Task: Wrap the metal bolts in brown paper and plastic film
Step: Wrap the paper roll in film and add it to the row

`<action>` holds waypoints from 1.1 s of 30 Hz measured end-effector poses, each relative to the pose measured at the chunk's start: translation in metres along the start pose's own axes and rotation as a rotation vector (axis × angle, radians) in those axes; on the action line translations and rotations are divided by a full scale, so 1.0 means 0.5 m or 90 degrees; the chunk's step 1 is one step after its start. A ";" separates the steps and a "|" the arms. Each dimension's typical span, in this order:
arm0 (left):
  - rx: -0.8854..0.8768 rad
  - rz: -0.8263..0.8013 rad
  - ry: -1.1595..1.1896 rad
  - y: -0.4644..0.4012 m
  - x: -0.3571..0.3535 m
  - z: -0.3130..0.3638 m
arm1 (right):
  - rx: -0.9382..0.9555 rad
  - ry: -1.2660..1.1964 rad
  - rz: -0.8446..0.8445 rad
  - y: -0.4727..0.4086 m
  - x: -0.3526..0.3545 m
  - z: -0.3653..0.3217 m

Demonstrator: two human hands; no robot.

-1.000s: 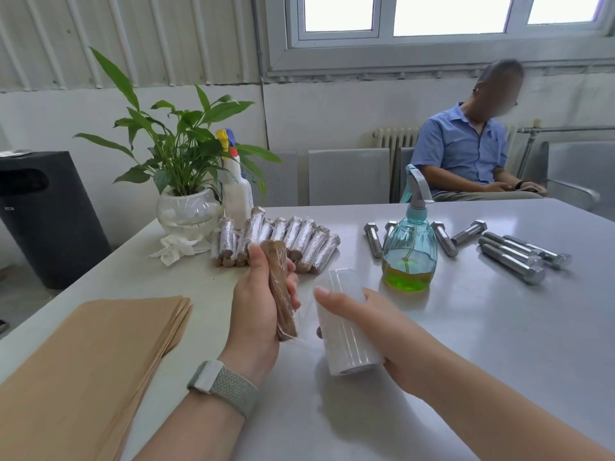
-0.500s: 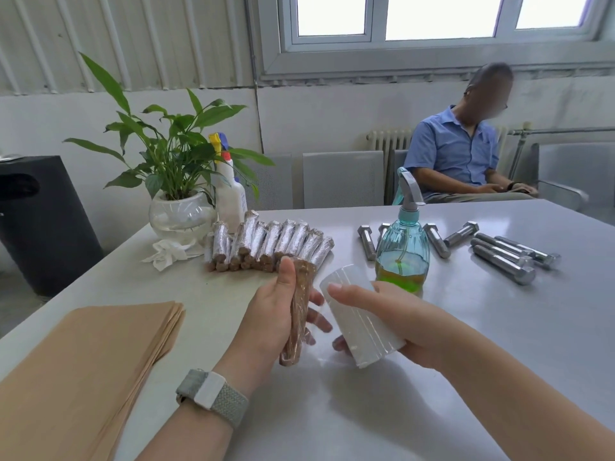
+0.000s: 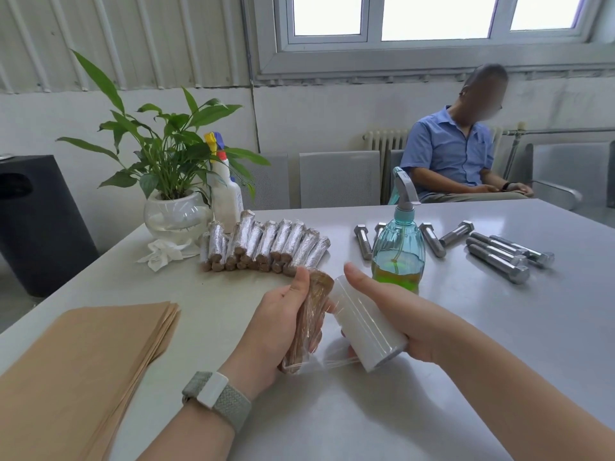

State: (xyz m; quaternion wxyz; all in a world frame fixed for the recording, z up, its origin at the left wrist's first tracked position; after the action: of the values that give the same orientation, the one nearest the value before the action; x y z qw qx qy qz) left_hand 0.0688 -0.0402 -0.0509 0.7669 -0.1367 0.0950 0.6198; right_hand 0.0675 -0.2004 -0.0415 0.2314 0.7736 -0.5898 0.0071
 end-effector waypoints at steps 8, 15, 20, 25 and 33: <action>0.066 -0.019 0.121 -0.004 -0.004 -0.010 | -0.001 0.012 0.006 -0.002 -0.004 -0.003; 0.087 0.062 0.142 0.000 -0.004 -0.016 | 0.096 -0.023 0.018 -0.013 -0.021 -0.007; 0.031 0.131 0.073 -0.002 0.004 -0.020 | 0.221 -0.044 0.031 -0.013 -0.047 -0.010; -0.022 0.130 0.014 -0.005 -0.001 -0.013 | 0.273 -0.040 0.118 -0.004 -0.063 -0.015; -0.024 0.153 0.145 -0.008 -0.016 -0.015 | 0.229 -0.020 0.271 -0.007 -0.075 -0.001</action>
State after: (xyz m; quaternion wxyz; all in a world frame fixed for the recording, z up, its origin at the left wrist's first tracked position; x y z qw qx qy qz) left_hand 0.0714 -0.0507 -0.0553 0.6687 -0.2077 0.1854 0.6894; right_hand 0.0594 -0.1653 -0.0531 0.0746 0.6607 -0.7320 0.1485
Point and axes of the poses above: each hand's wrist, its own y-axis away from the middle knuckle, its own x-axis out of the back of the hand, z = x × y, the point moved 5 cm from there along -y, towards the middle knuckle, and after that the axes turned 13 degrees about y, right-handed, at the moved point
